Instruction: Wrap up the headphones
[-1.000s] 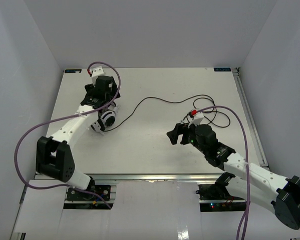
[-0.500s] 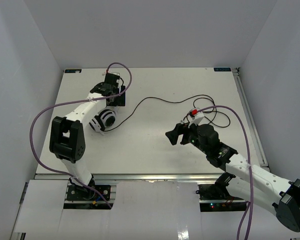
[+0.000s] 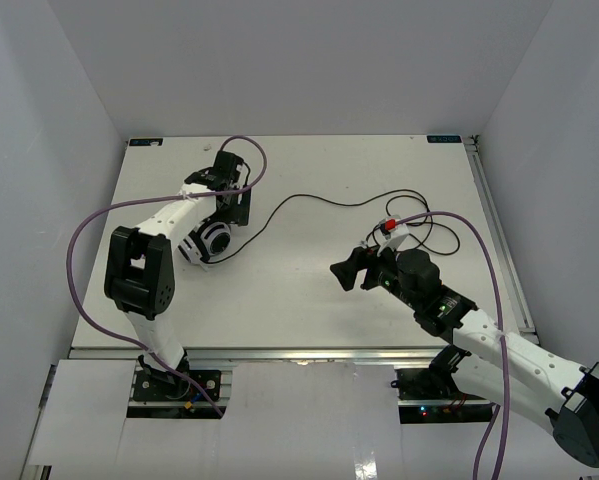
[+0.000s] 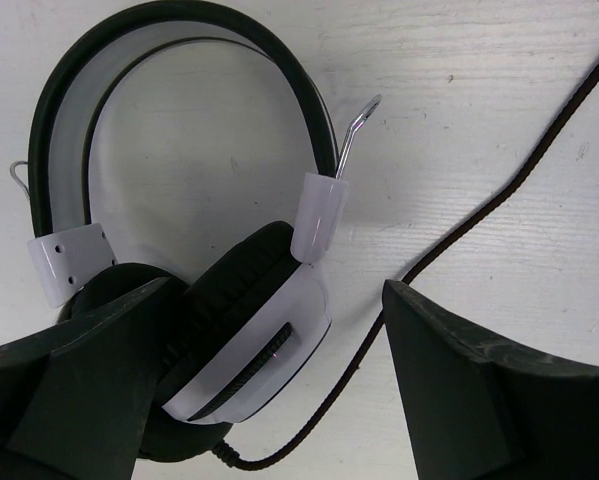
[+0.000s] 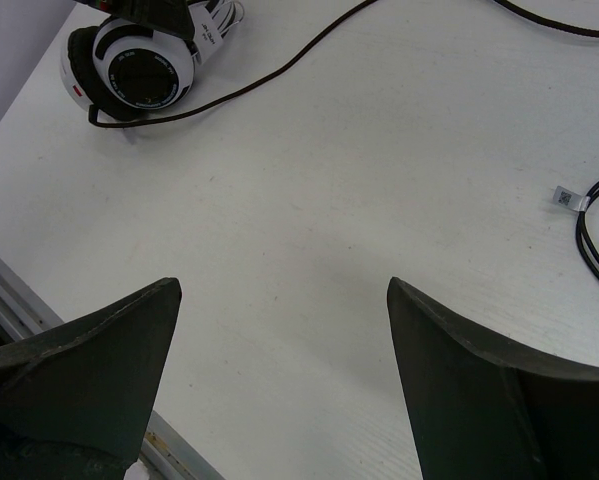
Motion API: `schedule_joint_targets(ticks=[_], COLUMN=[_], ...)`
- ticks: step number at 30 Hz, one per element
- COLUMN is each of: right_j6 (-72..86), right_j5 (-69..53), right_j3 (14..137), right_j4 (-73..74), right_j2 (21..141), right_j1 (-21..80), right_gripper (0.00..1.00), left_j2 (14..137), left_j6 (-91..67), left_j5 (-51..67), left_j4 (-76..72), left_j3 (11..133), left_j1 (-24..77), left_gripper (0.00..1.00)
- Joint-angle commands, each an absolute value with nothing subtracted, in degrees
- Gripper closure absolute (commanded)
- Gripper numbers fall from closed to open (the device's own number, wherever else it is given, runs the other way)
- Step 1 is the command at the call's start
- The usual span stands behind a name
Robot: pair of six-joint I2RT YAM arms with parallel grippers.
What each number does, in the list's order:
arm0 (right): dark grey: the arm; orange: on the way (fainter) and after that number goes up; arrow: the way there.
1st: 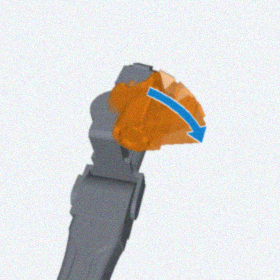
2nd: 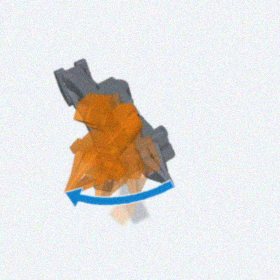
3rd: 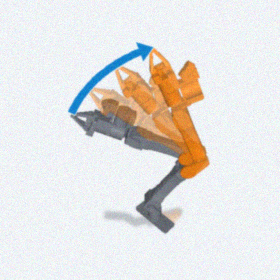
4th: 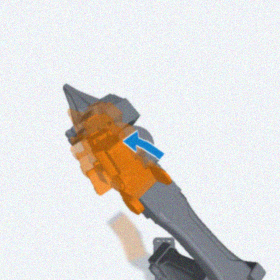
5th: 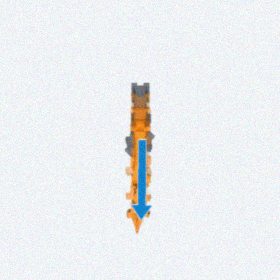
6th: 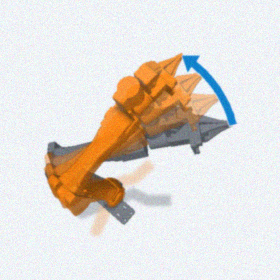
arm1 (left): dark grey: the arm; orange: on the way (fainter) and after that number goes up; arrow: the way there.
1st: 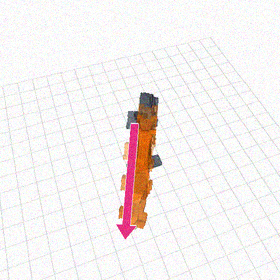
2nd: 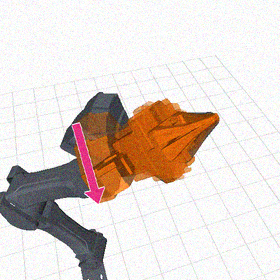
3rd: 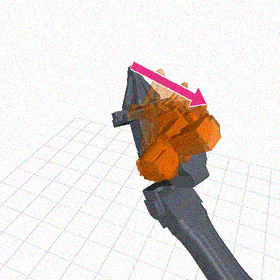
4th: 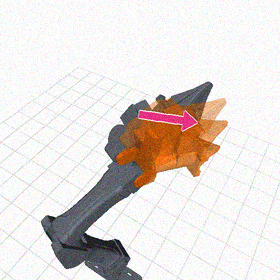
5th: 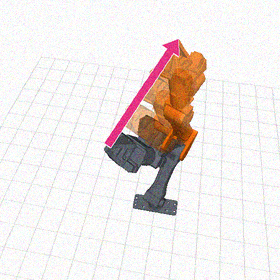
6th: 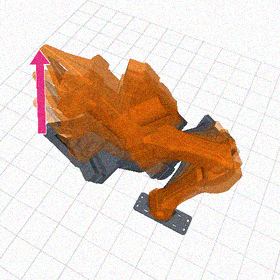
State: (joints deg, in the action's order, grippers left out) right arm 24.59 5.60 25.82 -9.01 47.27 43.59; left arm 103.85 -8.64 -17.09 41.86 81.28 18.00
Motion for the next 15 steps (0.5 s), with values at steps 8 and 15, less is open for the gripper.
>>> schedule_joint_targets(ticks=[8, 15], right_j6=[23.7, 23.7], right_j5=[4.5, 4.1], right_j3=[27.9, 27.9], right_j4=[-9.8, -9.8], right_j2=[45.8, 45.4], right_j1=[43.8, 43.8], right_gripper=[0.10, 0.10], left_j2=[107.8, 109.0], left_j6=[-9.7, -9.2], left_j5=[-22.1, -28.8], left_j4=[45.7, 46.0], left_j3=[83.2, 86.4], left_j1=[18.9, 19.5], left_gripper=[0.04, 0.02])
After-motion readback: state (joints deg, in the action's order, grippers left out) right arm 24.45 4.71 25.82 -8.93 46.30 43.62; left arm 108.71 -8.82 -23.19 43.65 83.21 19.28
